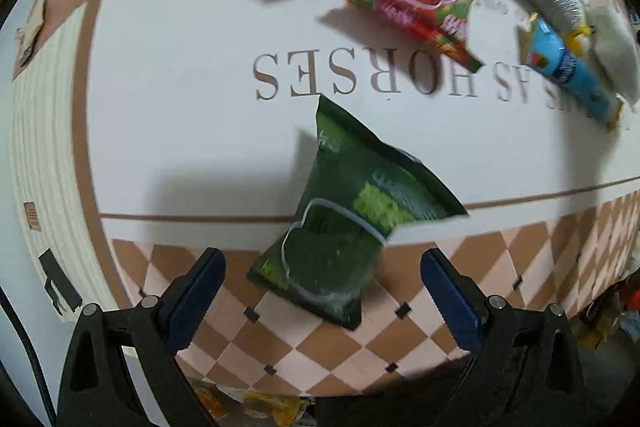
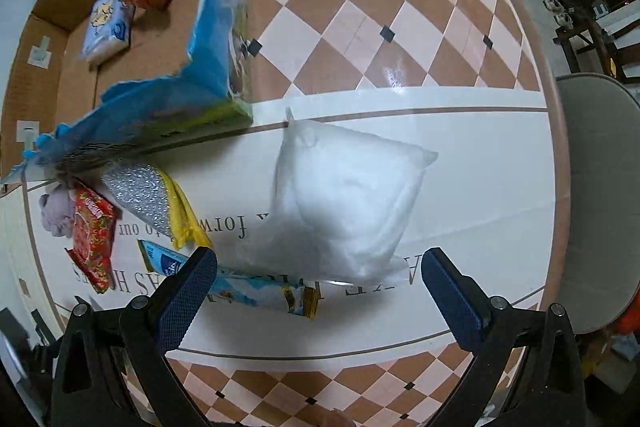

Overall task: Organize soft objects
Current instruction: 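Grasp the green snack bag with the left tool while the right tool grasps the white bag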

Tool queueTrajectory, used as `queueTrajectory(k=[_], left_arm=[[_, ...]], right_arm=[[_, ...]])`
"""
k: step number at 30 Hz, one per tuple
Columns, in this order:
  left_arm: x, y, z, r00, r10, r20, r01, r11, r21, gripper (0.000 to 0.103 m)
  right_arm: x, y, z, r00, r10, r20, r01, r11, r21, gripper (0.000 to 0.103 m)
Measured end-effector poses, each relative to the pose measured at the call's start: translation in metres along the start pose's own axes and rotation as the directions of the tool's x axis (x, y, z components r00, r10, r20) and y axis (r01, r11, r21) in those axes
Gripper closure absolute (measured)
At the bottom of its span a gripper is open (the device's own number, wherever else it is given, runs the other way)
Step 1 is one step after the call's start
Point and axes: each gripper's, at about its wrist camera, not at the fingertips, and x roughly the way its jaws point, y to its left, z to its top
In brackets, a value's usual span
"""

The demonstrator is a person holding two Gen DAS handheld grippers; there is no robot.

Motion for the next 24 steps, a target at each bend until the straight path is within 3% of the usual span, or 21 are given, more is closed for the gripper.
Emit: queueTrajectory(k=[2,3,4,9,14,15,16,18,20,24], left_arm=[[0.007,-0.002,0.008,0.999,-0.043,-0.023,0.043,0.999,-0.026,0.028],[0.011,-0.001,0.012,0.996,-0.078,-0.045,0.075,0.995,-0.06,0.046],[0.013,0.0,0.018,0.993,-0.105,-0.054,0.1,0.99,-0.096,0.052],[0.01,-0.011,0.04,0.986,-0.164,-0.035,0.155,0.972,-0.177,0.053],[0.01,-0.026,0.048,0.985,-0.169,-0.037,0.159,0.97,-0.184,0.053],[0.01,-0.03,0.048,0.984,-0.172,-0.041,0.162,0.97,-0.179,0.053],[0.01,-0.033,0.048,0.984,-0.173,-0.044,0.163,0.971,-0.176,0.053],[0.013,-0.041,0.043,0.982,-0.178,-0.056,0.166,0.972,-0.164,0.053],[0.019,-0.05,0.035,0.979,-0.193,-0.072,0.18,0.971,-0.158,0.053],[0.025,-0.061,0.02,0.975,-0.203,-0.089,0.189,0.972,-0.141,0.053]], right_arm=[[0.003,0.002,0.001,1.0,-0.008,-0.004,0.008,1.0,0.001,0.0],[0.005,0.0,0.003,1.0,-0.01,-0.005,0.01,1.0,0.007,0.0],[0.008,-0.003,0.006,1.0,-0.008,-0.007,0.008,1.0,0.018,0.0],[0.025,-0.018,0.024,1.0,-0.003,-0.027,0.005,0.997,0.072,0.0],[0.051,-0.018,0.04,0.995,0.027,-0.098,-0.019,0.996,0.086,0.0],[0.054,-0.019,0.041,0.994,0.004,-0.109,0.005,0.996,0.084,0.01],[0.057,-0.021,0.039,0.992,-0.02,-0.122,0.03,0.996,0.083,0.016],[0.06,-0.025,0.035,0.99,0.008,-0.139,0.003,0.997,0.076,0.021],[0.059,-0.03,0.022,0.987,-0.028,-0.161,0.035,0.999,0.039,0.024],[0.063,-0.039,-0.015,0.976,-0.072,-0.204,0.067,0.997,-0.03,0.025]])
